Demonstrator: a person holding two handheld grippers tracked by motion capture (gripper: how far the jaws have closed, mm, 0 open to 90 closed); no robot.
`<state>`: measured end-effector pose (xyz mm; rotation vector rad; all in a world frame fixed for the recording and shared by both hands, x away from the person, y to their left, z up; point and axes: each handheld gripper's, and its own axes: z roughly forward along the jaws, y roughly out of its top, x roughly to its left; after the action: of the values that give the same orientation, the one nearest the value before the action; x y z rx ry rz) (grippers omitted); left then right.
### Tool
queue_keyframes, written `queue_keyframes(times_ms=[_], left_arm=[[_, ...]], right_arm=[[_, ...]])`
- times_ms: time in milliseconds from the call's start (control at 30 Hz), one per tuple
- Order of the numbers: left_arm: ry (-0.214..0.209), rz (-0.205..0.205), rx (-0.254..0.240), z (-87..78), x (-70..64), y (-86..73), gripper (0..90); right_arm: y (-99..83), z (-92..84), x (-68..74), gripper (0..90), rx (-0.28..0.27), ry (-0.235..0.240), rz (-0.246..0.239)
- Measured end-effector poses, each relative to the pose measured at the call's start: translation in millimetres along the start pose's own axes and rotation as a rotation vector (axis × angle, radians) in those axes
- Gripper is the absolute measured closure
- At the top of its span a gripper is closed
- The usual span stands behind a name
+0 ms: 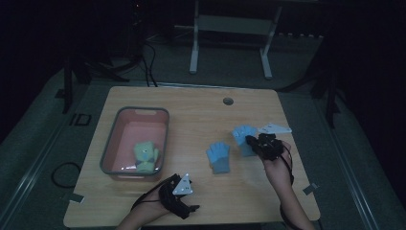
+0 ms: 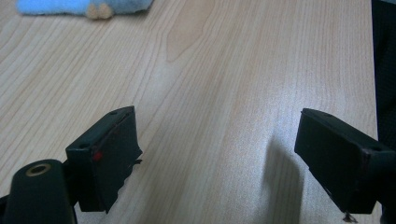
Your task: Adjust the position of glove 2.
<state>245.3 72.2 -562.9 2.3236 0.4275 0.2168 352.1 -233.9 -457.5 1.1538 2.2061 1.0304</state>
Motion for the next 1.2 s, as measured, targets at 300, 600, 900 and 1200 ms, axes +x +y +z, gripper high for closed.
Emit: queue_keyframes(times_ms=[300, 600, 900, 1200], left_arm=[[-0.001, 0.000, 0.001, 0.3, -0.1, 0.0, 13.8], [-0.002, -0.003, 0.001, 0.1, -0.3, 0.3, 13.8], [-0.001, -0.003, -0.002, 0.5, -0.7, 0.4, 13.8], [-0.001, -0.002, -0.001, 0.6, -0.5, 0.4, 13.8]], right_arm=[[13.8, 3.6, 28.6, 87.9, -0.013, 0.048, -0.011], [11.8, 27.3, 60.4, 88.0, 0.023, 0.084, -0.012], [-4.3, 45.1, 74.3, 87.9, 0.079, 0.083, 0.008], [-21.2, 60.9, 72.1, 87.9, 0.128, 0.066, 0.029]])
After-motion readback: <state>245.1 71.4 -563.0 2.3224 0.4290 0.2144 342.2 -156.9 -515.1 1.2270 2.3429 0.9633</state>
